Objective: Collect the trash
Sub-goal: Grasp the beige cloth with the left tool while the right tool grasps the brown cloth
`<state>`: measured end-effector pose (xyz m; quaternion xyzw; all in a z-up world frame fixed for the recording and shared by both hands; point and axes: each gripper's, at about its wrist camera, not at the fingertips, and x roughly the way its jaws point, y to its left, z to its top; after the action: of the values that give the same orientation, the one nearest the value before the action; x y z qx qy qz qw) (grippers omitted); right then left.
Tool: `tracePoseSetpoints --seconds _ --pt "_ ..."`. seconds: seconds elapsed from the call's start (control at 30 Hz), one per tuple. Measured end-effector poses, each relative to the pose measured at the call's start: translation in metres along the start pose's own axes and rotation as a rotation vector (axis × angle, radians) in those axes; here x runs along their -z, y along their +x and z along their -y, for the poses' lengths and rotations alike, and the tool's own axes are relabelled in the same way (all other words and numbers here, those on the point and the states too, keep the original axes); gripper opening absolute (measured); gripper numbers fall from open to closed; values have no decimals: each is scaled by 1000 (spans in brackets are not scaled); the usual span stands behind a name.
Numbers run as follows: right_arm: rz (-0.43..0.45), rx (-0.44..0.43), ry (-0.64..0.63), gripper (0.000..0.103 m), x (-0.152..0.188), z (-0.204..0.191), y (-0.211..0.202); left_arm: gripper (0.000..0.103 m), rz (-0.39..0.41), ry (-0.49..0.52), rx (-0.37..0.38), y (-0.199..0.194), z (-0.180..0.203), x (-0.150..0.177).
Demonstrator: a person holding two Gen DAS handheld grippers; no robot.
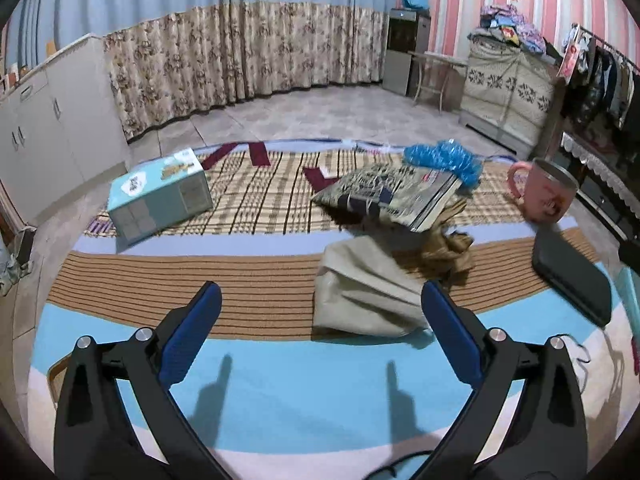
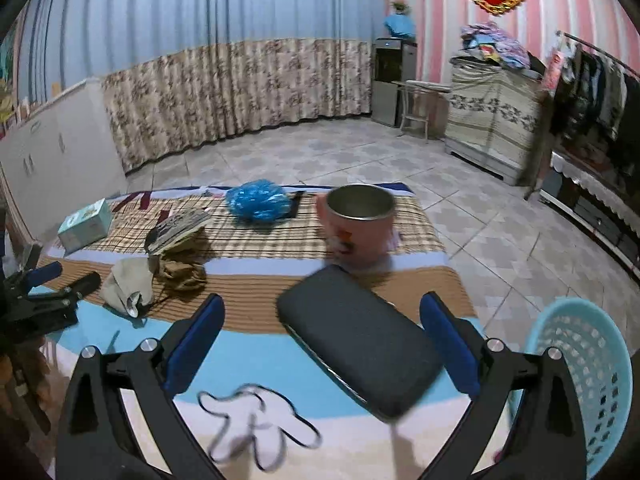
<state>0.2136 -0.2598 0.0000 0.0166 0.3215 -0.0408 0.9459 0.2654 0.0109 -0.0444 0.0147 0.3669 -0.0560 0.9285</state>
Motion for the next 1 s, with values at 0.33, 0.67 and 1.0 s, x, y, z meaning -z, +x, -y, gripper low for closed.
tracePoseSetpoints --seconds 0.33,0.67,1.0 --pt "-63 -10 6 96 0 -13 43 78 -105 -9 85 37 0 4" --pt "-92 -4 -16 96 14 -16 56 20 -69 78 121 25 20 7" --pt "-96 -30 -88 96 19 -47 55 18 -5 13 102 -5 -13 -6"
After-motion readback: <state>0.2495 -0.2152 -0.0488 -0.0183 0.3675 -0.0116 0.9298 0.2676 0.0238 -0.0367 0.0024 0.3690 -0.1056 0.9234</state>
